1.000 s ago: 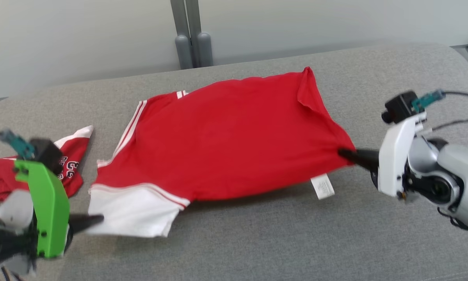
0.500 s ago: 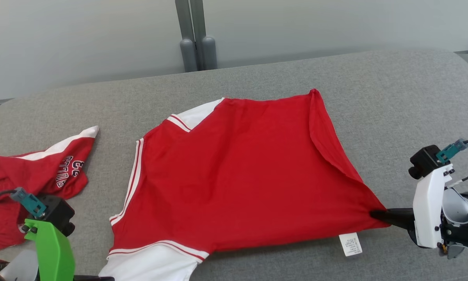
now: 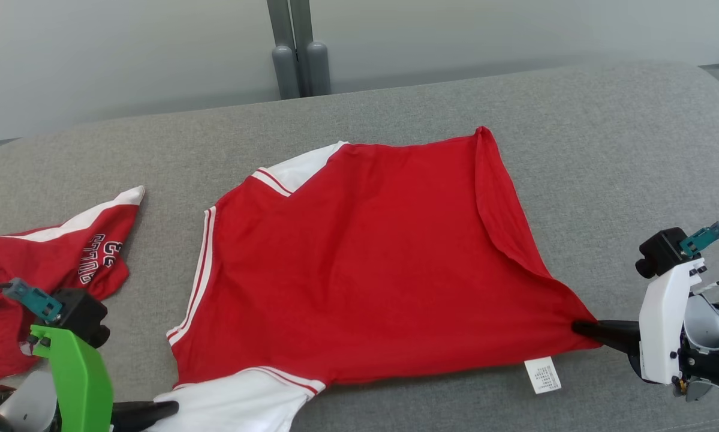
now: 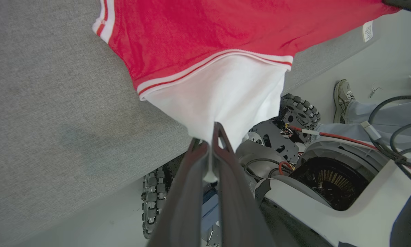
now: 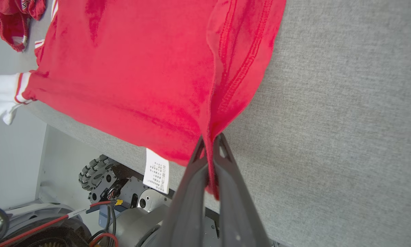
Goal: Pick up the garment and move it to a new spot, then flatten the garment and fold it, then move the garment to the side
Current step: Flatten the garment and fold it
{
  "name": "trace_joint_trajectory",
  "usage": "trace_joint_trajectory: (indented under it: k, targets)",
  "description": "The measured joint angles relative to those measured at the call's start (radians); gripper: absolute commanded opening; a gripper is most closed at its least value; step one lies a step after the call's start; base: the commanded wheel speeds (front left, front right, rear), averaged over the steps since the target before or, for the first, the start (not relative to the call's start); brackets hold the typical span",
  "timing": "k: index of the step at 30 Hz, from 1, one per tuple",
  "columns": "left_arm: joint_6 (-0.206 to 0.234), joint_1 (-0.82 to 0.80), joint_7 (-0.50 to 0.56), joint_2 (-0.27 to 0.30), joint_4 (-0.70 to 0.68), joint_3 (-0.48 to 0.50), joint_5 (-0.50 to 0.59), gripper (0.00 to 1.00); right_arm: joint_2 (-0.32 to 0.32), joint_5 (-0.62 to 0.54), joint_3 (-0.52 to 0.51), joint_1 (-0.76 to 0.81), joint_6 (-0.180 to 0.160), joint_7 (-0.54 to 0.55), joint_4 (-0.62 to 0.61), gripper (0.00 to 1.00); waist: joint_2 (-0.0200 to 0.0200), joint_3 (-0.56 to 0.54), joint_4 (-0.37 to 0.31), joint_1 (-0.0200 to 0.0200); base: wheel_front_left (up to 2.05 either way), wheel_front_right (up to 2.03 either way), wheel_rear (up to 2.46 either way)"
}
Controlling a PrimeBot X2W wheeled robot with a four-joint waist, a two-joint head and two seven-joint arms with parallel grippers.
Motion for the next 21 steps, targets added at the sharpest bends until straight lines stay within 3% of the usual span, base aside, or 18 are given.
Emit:
trace_joint_trajectory:
  k: [13, 21]
  targets:
    - [-0.018, 0.011, 0.001, -0.027, 0.032, -0.02, -0.004, 0.0, 0.039, 0.008, -0.007, 0.032, 0.0, 0.008, 0.01, 0.0, 0.0, 0.008, -0.002, 0.0, 0.0, 0.0, 0.0]
    - [-0.016, 0.059, -0.02, 0.013, -0.002, -0.012, -0.029, 0.0, -0.028, 0.032, -0.011, 0.075, 0.0, 0.013, -0.049, 0.0, 0.0, 0.013, 0.0, 0.0, 0.0, 0.0, 0.0]
